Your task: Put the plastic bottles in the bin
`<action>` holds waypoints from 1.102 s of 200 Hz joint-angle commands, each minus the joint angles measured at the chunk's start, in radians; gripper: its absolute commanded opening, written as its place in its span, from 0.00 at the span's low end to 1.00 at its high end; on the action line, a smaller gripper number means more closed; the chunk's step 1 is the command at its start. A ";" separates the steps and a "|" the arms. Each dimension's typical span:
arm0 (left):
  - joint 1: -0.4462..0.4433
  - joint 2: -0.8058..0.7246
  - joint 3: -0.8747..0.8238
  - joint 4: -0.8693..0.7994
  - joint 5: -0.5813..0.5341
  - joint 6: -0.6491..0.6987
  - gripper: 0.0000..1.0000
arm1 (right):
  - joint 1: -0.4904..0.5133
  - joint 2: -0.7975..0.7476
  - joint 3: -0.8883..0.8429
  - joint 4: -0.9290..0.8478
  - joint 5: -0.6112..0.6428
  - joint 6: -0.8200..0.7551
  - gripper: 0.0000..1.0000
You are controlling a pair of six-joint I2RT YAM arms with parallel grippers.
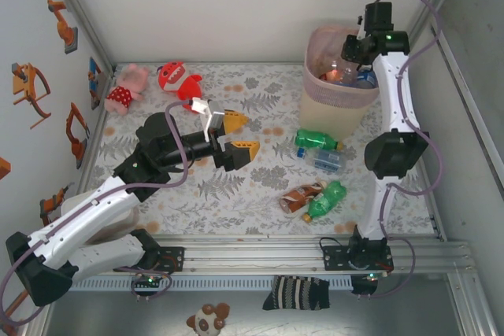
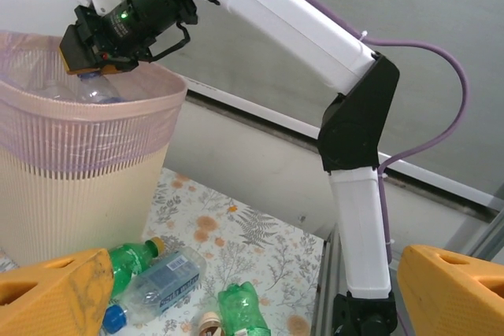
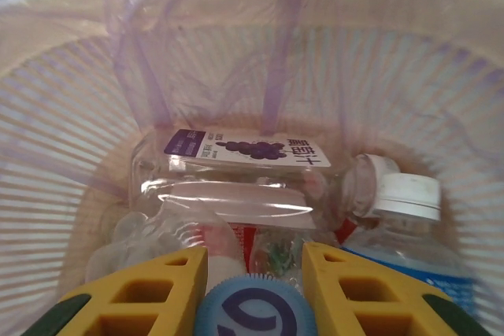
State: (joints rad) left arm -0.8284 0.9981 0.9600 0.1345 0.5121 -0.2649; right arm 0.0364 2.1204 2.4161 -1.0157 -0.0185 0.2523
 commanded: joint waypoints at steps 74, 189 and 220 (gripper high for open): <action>0.006 -0.038 -0.028 -0.036 -0.057 0.032 0.93 | -0.022 0.070 0.034 -0.040 -0.015 0.031 0.49; 0.004 0.019 0.001 -0.073 -0.048 0.037 0.91 | -0.020 -0.177 -0.075 -0.047 -0.027 0.028 0.56; -0.013 0.083 0.052 -0.167 -0.060 0.085 0.87 | -0.021 -0.267 -0.140 -0.049 -0.055 0.035 0.55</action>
State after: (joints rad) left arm -0.8303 1.0412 0.9565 0.0444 0.4599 -0.2398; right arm 0.0162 1.9308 2.3211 -1.0431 -0.0483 0.2783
